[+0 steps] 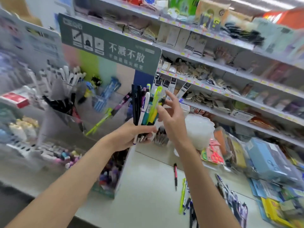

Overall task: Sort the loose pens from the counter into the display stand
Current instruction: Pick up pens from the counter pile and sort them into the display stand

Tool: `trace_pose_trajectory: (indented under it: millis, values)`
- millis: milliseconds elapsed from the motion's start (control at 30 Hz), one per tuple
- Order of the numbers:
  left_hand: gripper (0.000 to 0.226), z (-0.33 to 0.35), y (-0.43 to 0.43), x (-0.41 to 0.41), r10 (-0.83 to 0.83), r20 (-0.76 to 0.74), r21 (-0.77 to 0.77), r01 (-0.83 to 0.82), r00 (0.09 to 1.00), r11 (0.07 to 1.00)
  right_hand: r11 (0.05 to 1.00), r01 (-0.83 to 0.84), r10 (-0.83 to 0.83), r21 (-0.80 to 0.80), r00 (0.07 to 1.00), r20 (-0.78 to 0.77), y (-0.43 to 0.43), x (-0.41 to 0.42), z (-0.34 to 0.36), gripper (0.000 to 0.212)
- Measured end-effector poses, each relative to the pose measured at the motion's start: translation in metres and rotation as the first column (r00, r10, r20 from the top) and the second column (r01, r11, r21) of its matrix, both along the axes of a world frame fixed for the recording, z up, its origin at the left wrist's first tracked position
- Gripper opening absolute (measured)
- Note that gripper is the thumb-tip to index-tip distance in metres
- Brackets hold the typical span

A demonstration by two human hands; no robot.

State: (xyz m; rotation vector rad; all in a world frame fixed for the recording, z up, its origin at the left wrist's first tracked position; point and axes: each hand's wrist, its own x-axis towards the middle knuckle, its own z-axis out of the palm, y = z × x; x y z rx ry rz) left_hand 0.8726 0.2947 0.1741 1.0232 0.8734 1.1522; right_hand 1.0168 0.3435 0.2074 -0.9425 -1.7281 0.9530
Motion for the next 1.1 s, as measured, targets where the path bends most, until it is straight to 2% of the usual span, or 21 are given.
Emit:
trace_pose_trajectory:
  millis: [100,200,300,367,433,500,600,767,867,1033,1100]
  values:
    - [0.013,0.003,0.001,-0.076,-0.162,0.076,0.041,0.159,0.984,0.986,0.995,0.04,-0.047,0.096,0.996,0.071,-0.005,-0.06,0.005,0.067]
    - [0.02,0.003,0.001,-0.144,-0.231,0.092,0.008,0.231,0.969,0.973,0.994,0.103,-0.105,0.045,0.994,0.038,-0.012,-0.121,0.006,0.071]
    - [0.019,0.007,-0.006,-0.197,-0.224,-0.017,-0.017,0.223,0.975,0.975,0.984,0.179,-0.179,0.018,0.983,0.035,-0.027,-0.175,0.003,0.062]
    - [0.021,0.006,-0.011,-0.228,-0.246,-0.009,-0.032,0.246,0.969,0.969,0.981,0.176,-0.182,-0.08,0.981,-0.074,-0.035,-0.199,0.009,0.052]
    - [0.048,0.002,-0.014,-0.254,-0.3,0.012,-0.043,0.301,0.954,0.953,0.977,0.153,-0.177,-0.149,0.971,-0.163,-0.039,-0.212,0.021,0.044]
    - [0.069,0.0,-0.017,-0.273,-0.339,-0.038,-0.045,0.337,0.94,0.94,0.985,0.116,-0.132,-0.127,0.984,-0.122,-0.043,-0.224,0.031,0.041]
    - [0.069,-0.002,-0.024,-0.289,-0.382,-0.074,-0.03,0.381,0.921,0.924,0.994,0.08,-0.08,-0.075,0.997,0.003,-0.046,-0.244,0.037,0.033]
    - [0.071,-0.001,-0.031,-0.303,-0.404,-0.049,-0.014,0.404,0.914,0.915,0.989,0.147,-0.145,-0.015,0.986,0.08,-0.047,-0.255,0.035,0.024]
    - [0.08,0.002,-0.029,-0.306,-0.408,-0.059,-0.012,0.408,0.911,0.913,0.984,0.169,-0.169,-0.055,0.986,-0.003,-0.047,-0.261,0.032,0.022]
    - [0.078,0.003,-0.023,-0.308,-0.436,-0.075,-0.009,0.437,0.897,0.9,0.978,0.201,-0.207,-0.05,0.963,-0.172,-0.045,-0.259,0.032,0.021]
    - [0.076,0.002,-0.021,-0.309,-0.437,-0.061,-0.022,0.436,0.897,0.899,0.975,0.206,-0.221,-0.08,0.912,-0.345,-0.043,-0.256,0.036,0.017]
